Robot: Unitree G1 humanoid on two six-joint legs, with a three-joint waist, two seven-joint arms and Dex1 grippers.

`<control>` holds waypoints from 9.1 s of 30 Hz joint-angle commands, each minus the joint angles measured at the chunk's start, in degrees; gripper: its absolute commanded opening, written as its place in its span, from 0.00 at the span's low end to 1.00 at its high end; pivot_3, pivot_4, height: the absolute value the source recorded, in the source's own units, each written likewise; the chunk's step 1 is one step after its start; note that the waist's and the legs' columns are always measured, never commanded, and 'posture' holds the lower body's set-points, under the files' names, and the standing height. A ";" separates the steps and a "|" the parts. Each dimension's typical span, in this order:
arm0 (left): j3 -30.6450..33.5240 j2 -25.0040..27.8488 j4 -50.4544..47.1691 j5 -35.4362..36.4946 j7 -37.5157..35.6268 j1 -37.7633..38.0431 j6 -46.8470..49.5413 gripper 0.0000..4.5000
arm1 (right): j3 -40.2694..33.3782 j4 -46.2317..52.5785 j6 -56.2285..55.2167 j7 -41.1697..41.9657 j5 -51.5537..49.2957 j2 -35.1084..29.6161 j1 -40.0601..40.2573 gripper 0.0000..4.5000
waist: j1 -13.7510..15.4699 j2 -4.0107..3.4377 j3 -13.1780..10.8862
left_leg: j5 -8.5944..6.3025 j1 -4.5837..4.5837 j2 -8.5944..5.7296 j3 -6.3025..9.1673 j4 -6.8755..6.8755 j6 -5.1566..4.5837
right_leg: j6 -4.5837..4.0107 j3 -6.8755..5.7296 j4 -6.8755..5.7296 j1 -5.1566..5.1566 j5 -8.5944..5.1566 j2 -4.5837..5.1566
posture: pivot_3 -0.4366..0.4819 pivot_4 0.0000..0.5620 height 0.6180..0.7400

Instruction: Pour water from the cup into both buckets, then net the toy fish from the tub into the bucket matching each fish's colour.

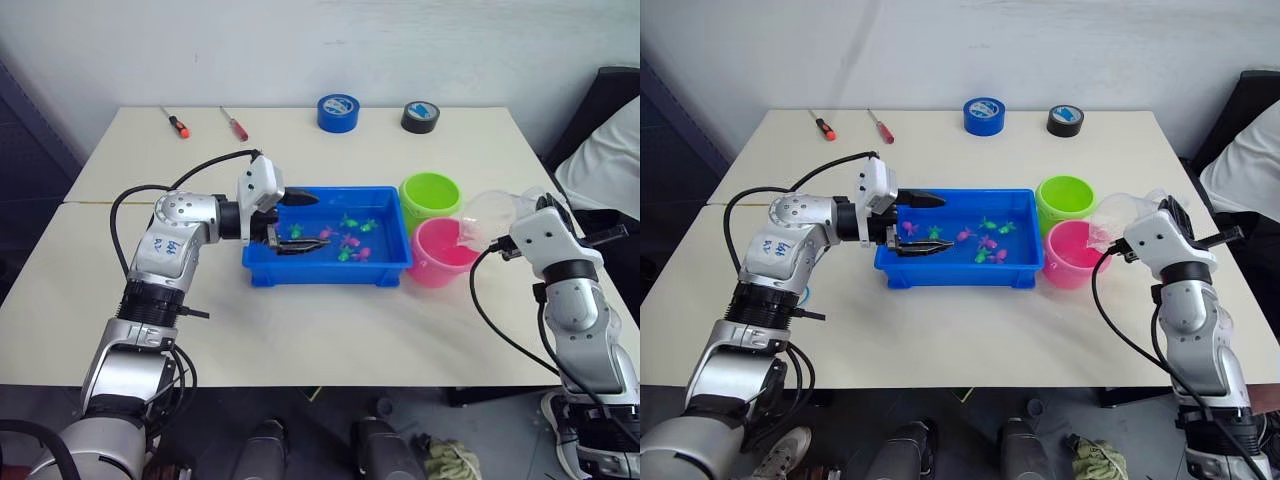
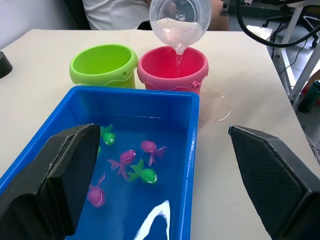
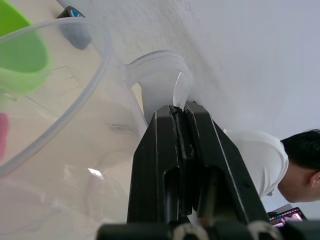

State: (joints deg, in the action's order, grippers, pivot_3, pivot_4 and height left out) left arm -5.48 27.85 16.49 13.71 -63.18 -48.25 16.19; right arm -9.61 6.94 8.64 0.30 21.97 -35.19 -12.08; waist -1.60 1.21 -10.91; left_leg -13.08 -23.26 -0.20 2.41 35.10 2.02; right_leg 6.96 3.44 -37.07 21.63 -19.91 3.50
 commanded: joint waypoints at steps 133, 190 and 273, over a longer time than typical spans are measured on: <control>6.81 7.13 -0.09 1.40 4.51 0.94 1.34 1.00 | 27.61 -45.32 -9.75 -25.64 26.48 0.34 -42.13 0.01 | -1.72 0.00 0.00 | 0.46 -0.45 -0.01 -0.14 0.04 0.39 | -0.01 0.17 -0.81 0.91 0.00 -0.01 | 0.48 0.27 0.95; 3.40 7.61 -8.90 6.67 -5.68 6.07 8.64 1.00 | -16.89 -22.11 8.63 -14.80 -30.15 18.80 -13.72 0.22 | -2.30 0.00 0.00 | 0.55 -0.15 0.09 -0.14 -0.04 0.31 | -0.02 0.24 -0.97 0.70 0.00 -0.03 | 0.48 0.27 0.95; 13.02 9.52 52.18 -12.60 27.63 4.50 -17.55 0.02 | 11.04 27.48 22.61 47.10 -54.35 -5.40 1.81 1.00 | 1.37 0.49 -0.14 | -0.05 -0.04 0.13 0.08 0.04 -0.14 | 0.07 -0.25 0.17 -0.07 0.05 0.39 | 0.48 0.27 0.95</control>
State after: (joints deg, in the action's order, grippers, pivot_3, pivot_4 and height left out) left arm 8.01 36.79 68.01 1.99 -35.22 -43.90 -1.85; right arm 2.22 32.35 31.48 47.52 -31.90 -40.67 -10.32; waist -0.23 1.69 -11.05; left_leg -13.14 -23.30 -0.08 2.50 35.15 1.88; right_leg 7.04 3.19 -36.90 21.56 -19.86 3.89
